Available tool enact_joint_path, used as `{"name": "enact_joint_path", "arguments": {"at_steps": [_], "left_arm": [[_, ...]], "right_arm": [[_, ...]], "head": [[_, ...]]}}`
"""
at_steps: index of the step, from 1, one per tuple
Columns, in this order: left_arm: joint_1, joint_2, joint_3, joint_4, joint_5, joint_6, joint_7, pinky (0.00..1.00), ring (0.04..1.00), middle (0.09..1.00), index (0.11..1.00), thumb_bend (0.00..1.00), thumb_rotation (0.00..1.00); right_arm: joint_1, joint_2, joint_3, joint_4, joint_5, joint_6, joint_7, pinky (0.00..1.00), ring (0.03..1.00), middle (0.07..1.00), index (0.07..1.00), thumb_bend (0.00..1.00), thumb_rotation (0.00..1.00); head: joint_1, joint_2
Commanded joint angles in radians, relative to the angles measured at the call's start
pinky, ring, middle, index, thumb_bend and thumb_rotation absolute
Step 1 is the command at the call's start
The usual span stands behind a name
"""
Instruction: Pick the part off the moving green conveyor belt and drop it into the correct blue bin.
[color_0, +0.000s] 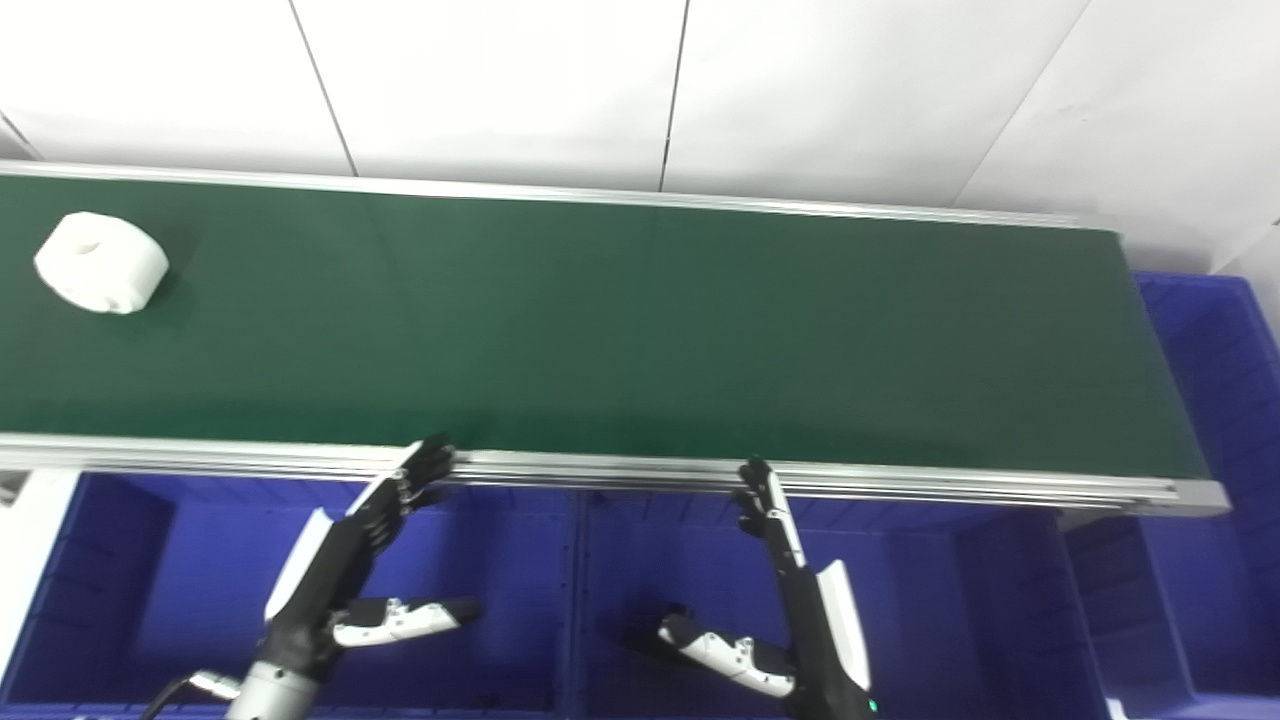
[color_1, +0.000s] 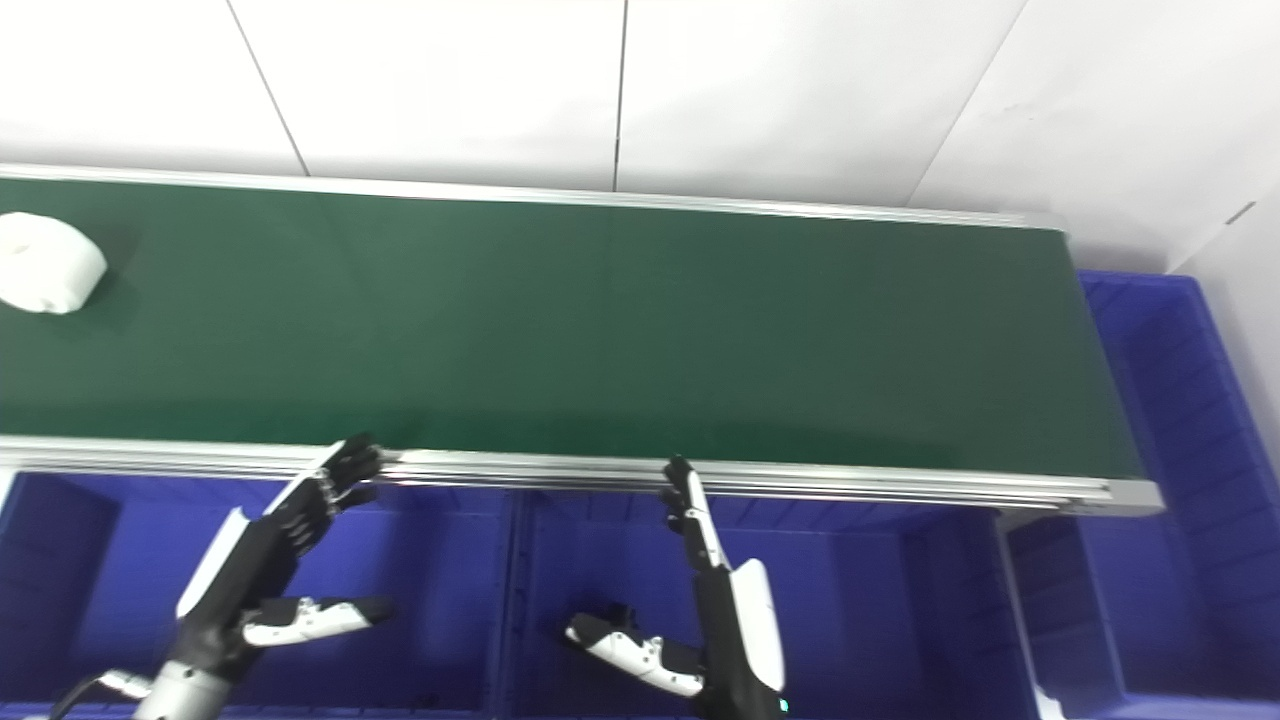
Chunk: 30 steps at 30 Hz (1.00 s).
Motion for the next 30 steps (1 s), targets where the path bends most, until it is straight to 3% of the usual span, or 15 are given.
{"name": "enact_joint_path", "arguments": {"at_steps": [1, 13, 15, 22, 25, 30], "left_arm": [[0.01, -0.033, 0.062, -0.006, -0.028, -0.022, -0.105, 0.85, 0.893, 0.907, 0.913, 0.77, 0.26], [-0.029, -0.288, 0.514, 0.064, -0.142, -0.022, -0.704, 0.85, 0.897, 0.917, 0.91, 0.77, 0.28], [-0.032, -0.313, 0.559, 0.057, -0.131, -0.022, -0.75, 0.84, 0.891, 0.911, 0.905, 0.78, 0.31], [-0.072, -0.412, 0.766, 0.072, -0.198, -0.022, -1.015, 0.84, 0.885, 0.911, 0.908, 0.77, 0.32], [-0.082, -0.45, 0.84, 0.067, -0.206, -0.022, -1.076, 0.81, 0.863, 0.894, 0.896, 0.79, 0.36], [-0.067, -0.464, 0.853, 0.055, -0.215, -0.022, -1.083, 0.81, 0.86, 0.889, 0.883, 0.81, 0.39]], "right_arm": [[0.014, 0.009, 0.009, -0.012, -0.006, -0.057, -0.032, 0.83, 0.887, 0.95, 1.0, 0.78, 0.6], [0.01, 0.011, 0.016, 0.001, -0.044, -0.044, -0.061, 0.82, 0.873, 0.946, 1.0, 0.79, 0.63], [0.004, 0.007, 0.019, 0.007, -0.023, -0.051, -0.056, 0.83, 0.876, 0.948, 1.0, 0.78, 0.61], [-0.011, -0.004, 0.02, 0.018, -0.011, -0.053, -0.053, 0.84, 0.887, 0.945, 1.0, 0.77, 0.61], [-0.013, -0.003, 0.018, 0.023, -0.013, -0.053, -0.056, 0.83, 0.88, 0.941, 1.0, 0.78, 0.61], [-0.016, -0.009, 0.02, 0.027, -0.011, -0.056, -0.052, 0.83, 0.877, 0.946, 1.0, 0.78, 0.61]], "head": [[0.0, 0.0], [0.046, -0.014], [0.056, -0.012], [0.089, -0.017], [0.096, -0.02], [0.128, -0.032]]}}
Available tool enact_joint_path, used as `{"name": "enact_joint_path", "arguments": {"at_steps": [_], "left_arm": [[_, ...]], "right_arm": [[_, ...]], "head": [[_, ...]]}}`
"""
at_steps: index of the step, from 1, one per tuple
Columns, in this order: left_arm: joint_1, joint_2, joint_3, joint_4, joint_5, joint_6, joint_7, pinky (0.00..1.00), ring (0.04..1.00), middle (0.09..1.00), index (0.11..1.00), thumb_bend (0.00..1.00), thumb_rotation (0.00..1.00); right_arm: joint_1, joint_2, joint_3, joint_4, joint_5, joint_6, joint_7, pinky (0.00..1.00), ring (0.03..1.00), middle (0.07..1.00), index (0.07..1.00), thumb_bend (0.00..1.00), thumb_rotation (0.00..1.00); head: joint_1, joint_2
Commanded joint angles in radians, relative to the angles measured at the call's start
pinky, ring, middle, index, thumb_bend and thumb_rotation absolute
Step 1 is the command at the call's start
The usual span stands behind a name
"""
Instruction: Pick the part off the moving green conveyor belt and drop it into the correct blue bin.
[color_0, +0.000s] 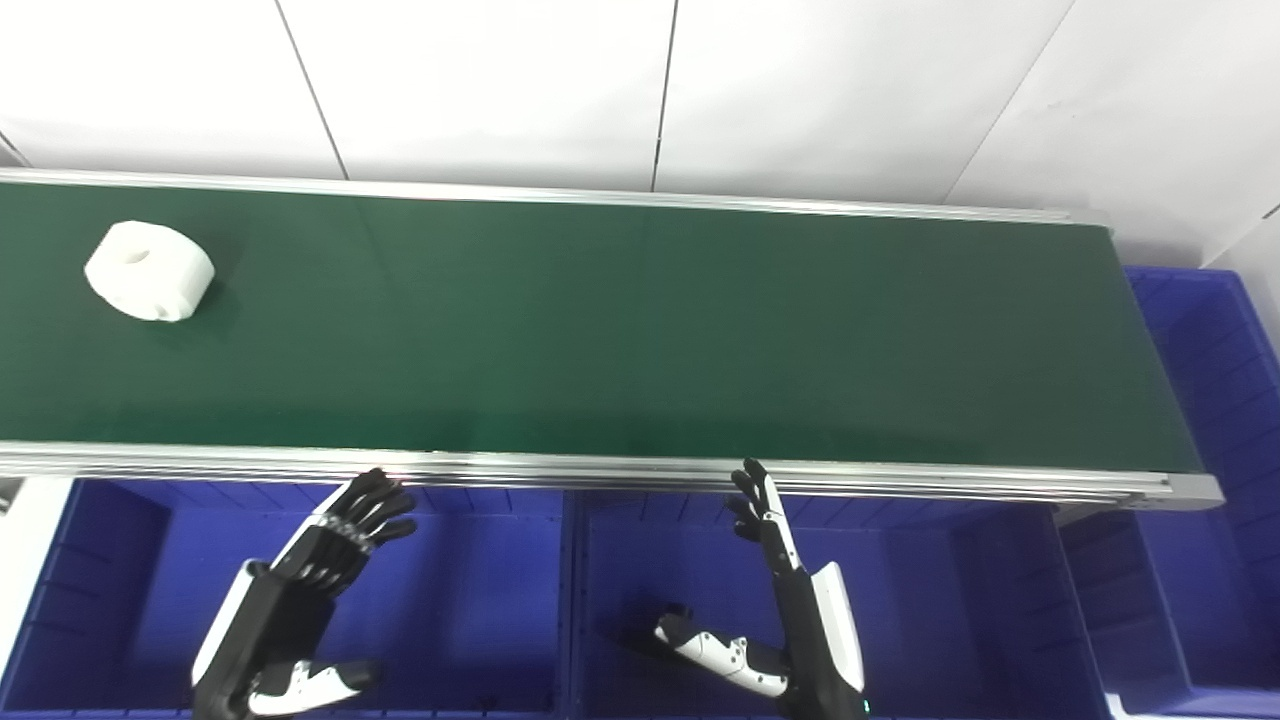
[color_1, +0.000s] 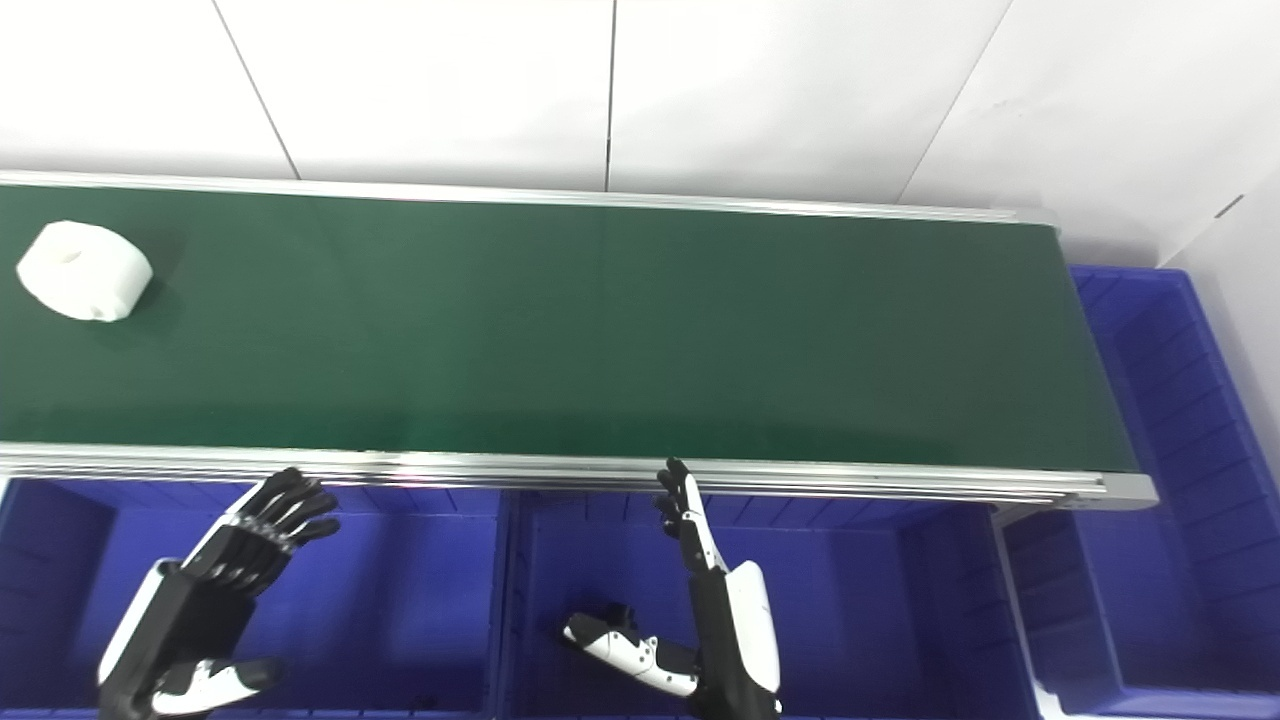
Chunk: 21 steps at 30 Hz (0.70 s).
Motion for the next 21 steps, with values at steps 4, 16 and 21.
{"name": "enact_joint_path", "arguments": {"at_steps": [4, 16, 21], "left_arm": [[-0.009, -0.021, -0.003, -0.027, -0.013, -0.021, -0.034, 0.82, 0.878, 0.901, 0.883, 0.81, 0.37], [-0.062, -0.05, 0.045, -0.053, 0.001, -0.021, -0.033, 0.83, 0.874, 0.889, 0.875, 0.82, 0.34], [-0.071, -0.056, 0.038, -0.036, 0.019, -0.021, -0.033, 0.83, 0.878, 0.894, 0.881, 0.82, 0.35]], "right_arm": [[-0.005, -0.009, 0.01, -0.008, 0.012, -0.058, -0.01, 0.82, 0.877, 0.946, 1.0, 0.78, 0.61], [-0.013, -0.024, 0.026, 0.002, 0.005, -0.059, -0.031, 0.81, 0.877, 0.941, 0.996, 0.77, 0.6], [-0.015, -0.046, 0.045, 0.008, 0.021, -0.06, -0.055, 0.82, 0.877, 0.94, 0.994, 0.76, 0.58]], "head": [[0.019, -0.007], [0.033, -0.008], [0.156, -0.045]]}}
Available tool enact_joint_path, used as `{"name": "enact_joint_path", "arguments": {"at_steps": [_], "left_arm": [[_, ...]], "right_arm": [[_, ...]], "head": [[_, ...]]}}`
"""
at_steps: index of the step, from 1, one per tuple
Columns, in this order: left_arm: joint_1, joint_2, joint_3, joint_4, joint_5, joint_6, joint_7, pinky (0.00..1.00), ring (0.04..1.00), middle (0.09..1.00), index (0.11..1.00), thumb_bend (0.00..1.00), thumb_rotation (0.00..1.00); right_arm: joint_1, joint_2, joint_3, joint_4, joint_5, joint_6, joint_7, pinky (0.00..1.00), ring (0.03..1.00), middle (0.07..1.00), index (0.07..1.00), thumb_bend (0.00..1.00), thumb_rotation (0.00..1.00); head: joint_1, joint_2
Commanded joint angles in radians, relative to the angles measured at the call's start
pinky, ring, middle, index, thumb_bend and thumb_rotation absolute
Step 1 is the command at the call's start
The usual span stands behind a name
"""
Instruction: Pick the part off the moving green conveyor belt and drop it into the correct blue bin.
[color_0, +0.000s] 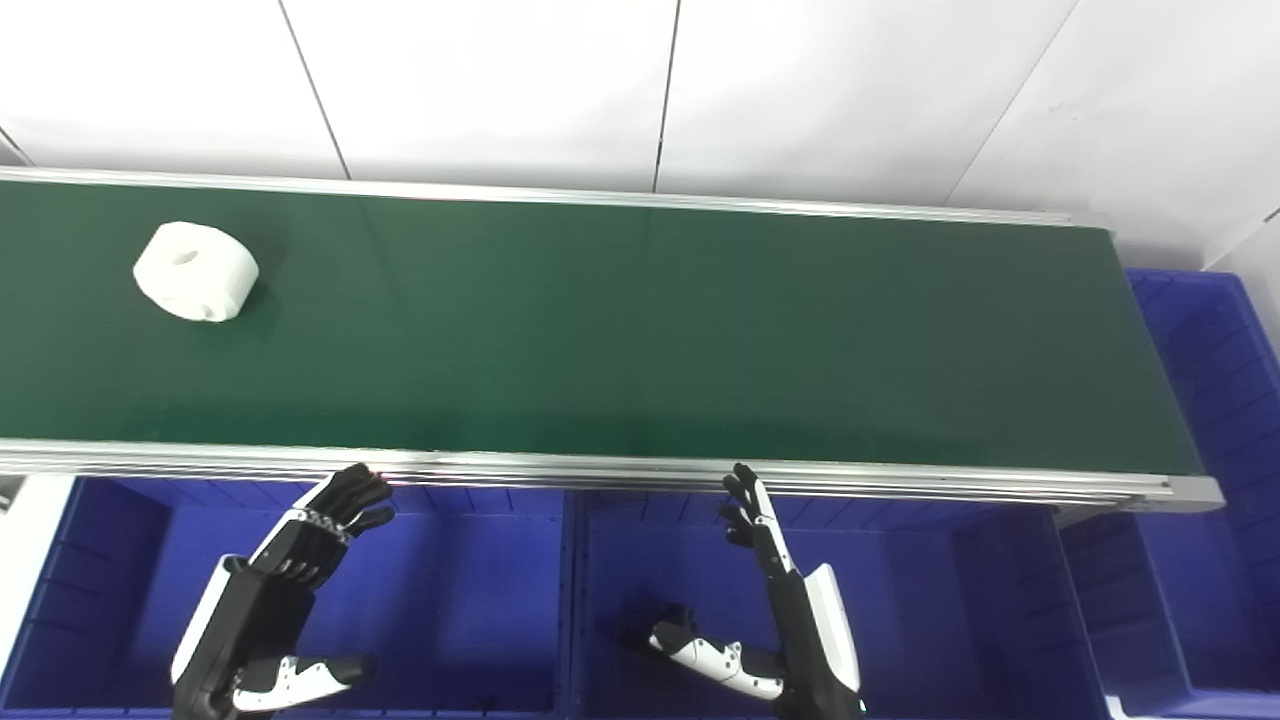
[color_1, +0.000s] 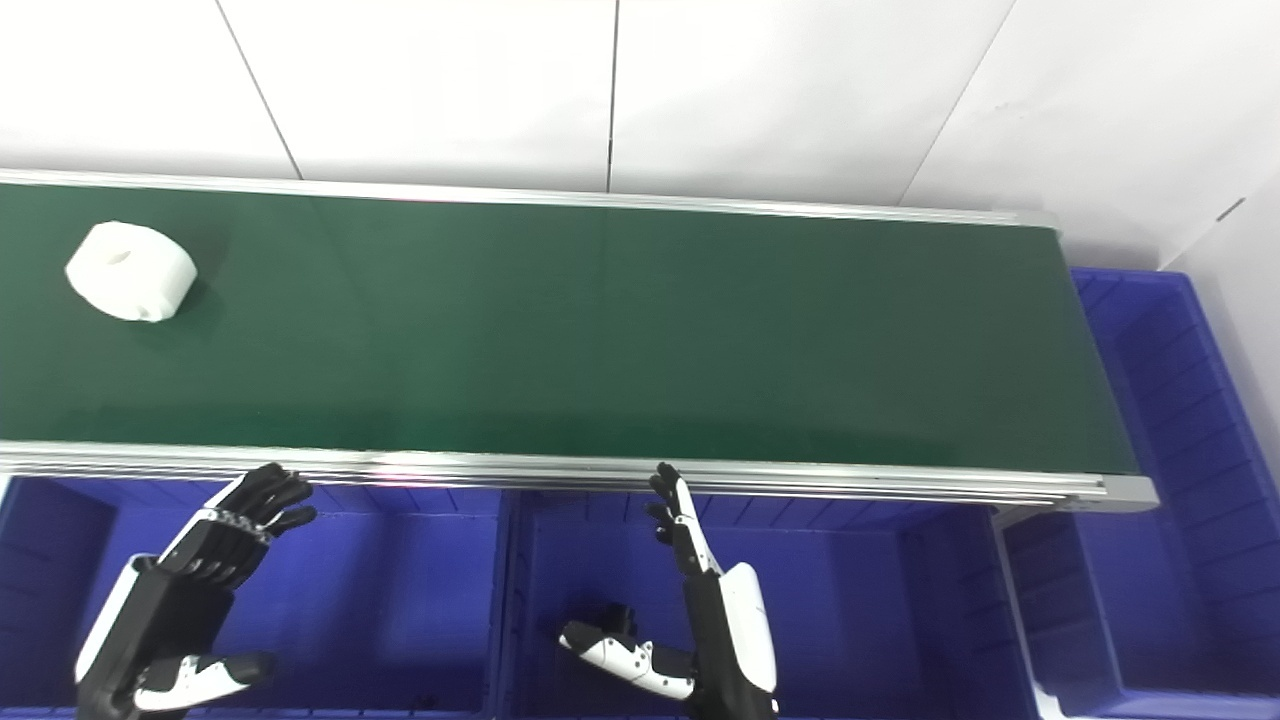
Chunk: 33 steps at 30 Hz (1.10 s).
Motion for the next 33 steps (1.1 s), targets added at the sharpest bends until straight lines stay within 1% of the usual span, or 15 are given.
{"name": "enact_joint_path", "arguments": {"at_steps": [1, 3, 4, 5, 6, 7, 8, 10, 13, 16, 18, 20, 24, 28, 33], "left_arm": [[-0.033, -0.059, 0.008, -0.016, 0.009, -0.019, -0.024, 0.82, 0.872, 0.89, 0.875, 0.82, 0.35], [-0.03, -0.072, 0.007, -0.019, 0.011, -0.019, -0.025, 0.81, 0.862, 0.882, 0.868, 0.83, 0.36], [-0.03, -0.079, 0.008, -0.019, 0.015, -0.019, -0.026, 0.8, 0.855, 0.878, 0.866, 0.82, 0.35], [-0.03, -0.084, 0.008, -0.018, 0.018, -0.019, -0.026, 0.79, 0.842, 0.868, 0.861, 0.83, 0.35], [-0.024, -0.088, -0.004, -0.025, 0.043, -0.019, -0.011, 0.77, 0.83, 0.861, 0.852, 0.84, 0.35], [-0.02, -0.091, -0.012, -0.031, 0.061, -0.019, 0.001, 0.76, 0.819, 0.855, 0.839, 0.85, 0.35], [-0.01, -0.092, -0.03, -0.041, 0.086, -0.019, 0.023, 0.76, 0.814, 0.852, 0.832, 0.86, 0.35], [0.01, -0.089, -0.066, -0.057, 0.125, -0.019, 0.068, 0.72, 0.794, 0.842, 0.812, 0.86, 0.35], [0.034, -0.068, -0.124, -0.066, 0.168, -0.019, 0.148, 0.7, 0.787, 0.838, 0.802, 0.86, 0.35], [0.051, -0.04, -0.181, -0.062, 0.189, -0.019, 0.224, 0.7, 0.778, 0.829, 0.786, 0.86, 0.36], [0.06, -0.022, -0.215, -0.057, 0.198, -0.019, 0.27, 0.69, 0.777, 0.824, 0.779, 0.87, 0.36], [0.067, -0.003, -0.248, -0.051, 0.205, -0.019, 0.313, 0.69, 0.776, 0.822, 0.776, 0.86, 0.36], [0.079, 0.034, -0.314, -0.047, 0.214, -0.019, 0.399, 0.69, 0.773, 0.815, 0.772, 0.87, 0.36], [0.078, 0.062, -0.354, -0.079, 0.202, -0.019, 0.451, 0.69, 0.78, 0.816, 0.774, 0.85, 0.35], [0.013, 0.086, -0.32, -0.198, 0.12, -0.019, 0.421, 0.73, 0.796, 0.833, 0.791, 0.82, 0.32]], "right_arm": [[0.003, -0.019, 0.017, -0.013, 0.022, -0.06, -0.034, 0.82, 0.878, 0.94, 0.995, 0.75, 0.57], [-0.002, -0.043, 0.034, -0.001, 0.035, -0.06, -0.06, 0.81, 0.879, 0.939, 0.998, 0.75, 0.58], [-0.006, -0.058, 0.045, 0.007, 0.05, -0.06, -0.072, 0.81, 0.877, 0.942, 1.0, 0.75, 0.59], [-0.01, -0.071, 0.056, 0.013, 0.061, -0.06, -0.083, 0.81, 0.882, 0.947, 1.0, 0.75, 0.58], [-0.018, -0.09, 0.072, 0.023, 0.068, -0.06, -0.105, 0.82, 0.886, 0.953, 1.0, 0.74, 0.59], [-0.025, -0.104, 0.086, 0.031, 0.072, -0.06, -0.123, 0.83, 0.889, 0.959, 1.0, 0.73, 0.59], [-0.034, -0.12, 0.105, 0.041, 0.075, -0.06, -0.149, 0.83, 0.891, 0.962, 1.0, 0.72, 0.59], [-0.049, -0.143, 0.132, 0.059, 0.083, -0.06, -0.191, 0.84, 0.9, 0.965, 1.0, 0.71, 0.58], [-0.059, -0.164, 0.157, 0.072, 0.11, -0.06, -0.211, 0.87, 0.918, 0.976, 1.0, 0.7, 0.58], [-0.069, -0.176, 0.18, 0.084, 0.126, -0.06, -0.237, 0.89, 0.929, 0.982, 1.0, 0.7, 0.55], [-0.077, -0.181, 0.195, 0.096, 0.131, -0.06, -0.255, 0.9, 0.935, 0.983, 1.0, 0.71, 0.54], [-0.084, -0.185, 0.206, 0.106, 0.134, -0.06, -0.267, 0.92, 0.942, 0.983, 1.0, 0.71, 0.54], [-0.092, -0.187, 0.218, 0.117, 0.142, -0.06, -0.28, 0.9, 0.936, 0.981, 1.0, 0.72, 0.55], [-0.106, -0.193, 0.236, 0.128, 0.133, -0.06, -0.31, 0.89, 0.937, 0.981, 1.0, 0.71, 0.54], [-0.12, -0.206, 0.254, 0.134, 0.136, -0.06, -0.322, 0.89, 0.935, 0.982, 1.0, 0.7, 0.55]], "head": [[0.029, -0.009], [0.119, -0.042], [0.188, -0.075], [0.201, -0.081], [0.27, -0.12], [0.27, -0.12], [0.313, -0.152], [0.345, -0.18], [0.364, -0.211], [0.367, -0.221], [0.356, -0.247], [0.352, -0.259], [0.352, -0.264], [0.35, -0.261], [0.352, -0.258]]}}
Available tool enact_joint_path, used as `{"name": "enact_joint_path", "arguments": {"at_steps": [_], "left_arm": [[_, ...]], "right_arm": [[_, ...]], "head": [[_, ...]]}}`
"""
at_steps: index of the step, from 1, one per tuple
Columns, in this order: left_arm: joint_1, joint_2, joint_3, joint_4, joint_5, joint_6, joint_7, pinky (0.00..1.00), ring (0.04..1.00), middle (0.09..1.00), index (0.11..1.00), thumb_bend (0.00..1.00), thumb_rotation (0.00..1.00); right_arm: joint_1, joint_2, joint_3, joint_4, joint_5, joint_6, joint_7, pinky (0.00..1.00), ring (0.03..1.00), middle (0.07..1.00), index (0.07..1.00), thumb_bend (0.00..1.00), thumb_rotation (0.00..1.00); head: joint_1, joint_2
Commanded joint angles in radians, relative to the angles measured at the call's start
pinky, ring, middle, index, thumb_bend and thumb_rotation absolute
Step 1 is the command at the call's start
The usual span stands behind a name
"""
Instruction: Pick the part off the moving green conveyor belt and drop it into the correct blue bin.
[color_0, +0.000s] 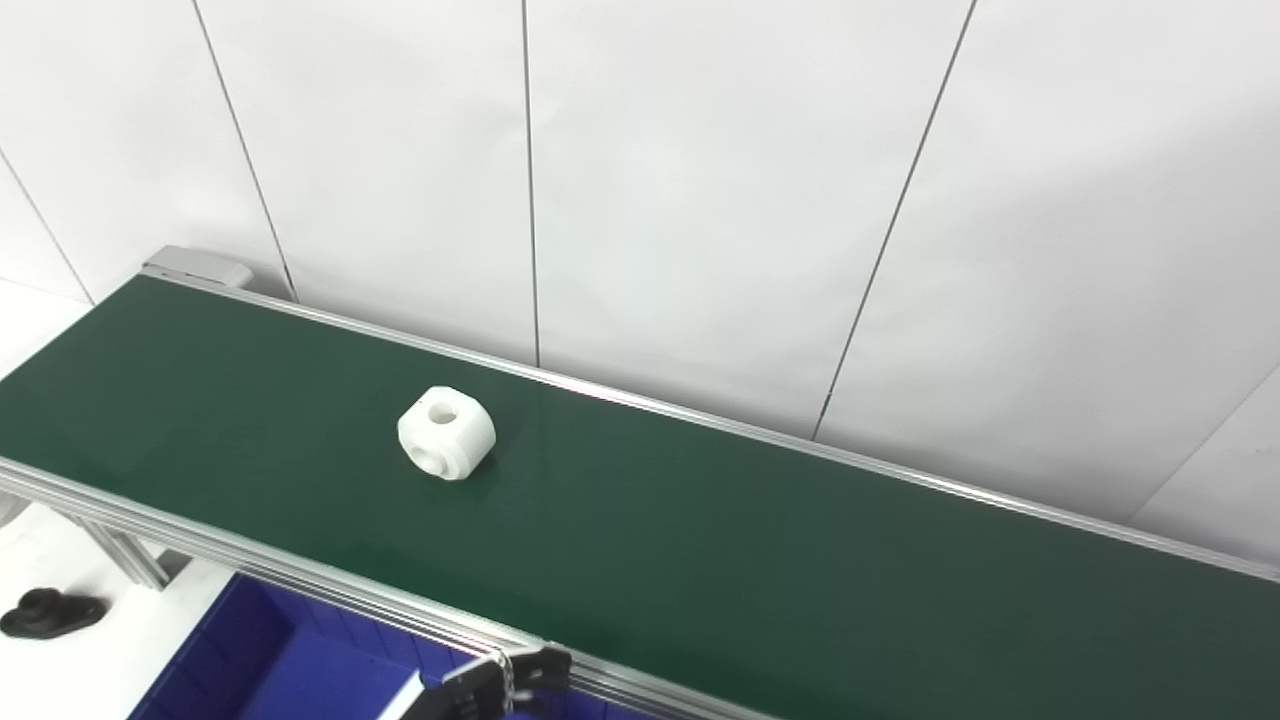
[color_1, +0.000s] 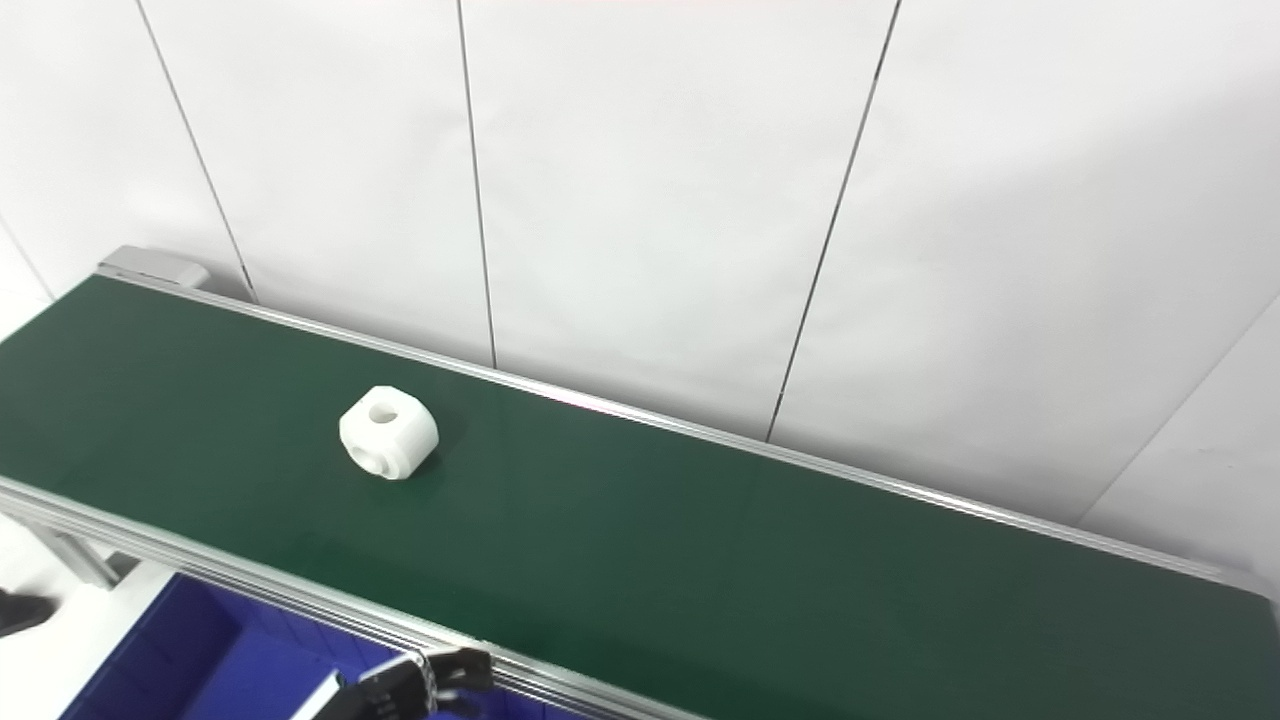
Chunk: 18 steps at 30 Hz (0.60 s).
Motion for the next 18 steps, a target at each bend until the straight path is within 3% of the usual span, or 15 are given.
{"name": "enact_joint_path", "arguments": {"at_steps": [1, 5, 11, 13, 16, 18], "left_arm": [[-0.046, 0.025, 0.014, -0.06, -0.046, -0.018, -0.017, 0.73, 0.8, 0.84, 0.797, 0.81, 0.31], [-0.136, 0.08, 0.031, -0.163, -0.043, -0.018, 0.008, 0.73, 0.798, 0.846, 0.825, 0.81, 0.36], [-0.234, 0.185, -0.046, -0.258, 0.062, -0.018, 0.126, 0.79, 0.843, 0.875, 0.838, 0.81, 0.33], [-0.278, 0.223, -0.091, -0.3, 0.127, -0.018, 0.183, 0.81, 0.86, 0.889, 0.864, 0.79, 0.36], [-0.356, 0.278, -0.143, -0.333, 0.208, -0.005, 0.233, 0.86, 0.913, 0.931, 0.896, 0.74, 0.32], [-0.414, 0.312, -0.164, -0.331, 0.258, 0.017, 0.26, 0.86, 0.914, 0.932, 0.895, 0.73, 0.22]], "right_arm": [[-0.006, -0.013, 0.006, -0.014, -0.005, -0.057, -0.02, 0.89, 0.935, 0.981, 1.0, 0.7, 0.55], [-0.006, -0.017, 0.002, -0.023, 0.015, -0.057, -0.015, 0.89, 0.937, 0.978, 1.0, 0.72, 0.56], [-0.011, -0.024, 0.005, -0.031, 0.018, -0.056, -0.026, 0.86, 0.914, 0.965, 1.0, 0.71, 0.55], [-0.01, -0.024, 0.004, -0.034, 0.03, -0.057, -0.025, 0.87, 0.912, 0.959, 1.0, 0.71, 0.54], [-0.006, -0.021, -0.001, -0.037, 0.029, -0.057, -0.025, 0.86, 0.906, 0.95, 1.0, 0.73, 0.56], [-0.002, -0.021, -0.005, -0.042, 0.017, -0.057, -0.026, 0.84, 0.892, 0.943, 1.0, 0.75, 0.58]], "head": [[-0.001, 0.001], [-0.009, 0.017], [-0.031, 0.041], [-0.038, 0.048], [-0.049, 0.062], [-0.055, 0.068]]}}
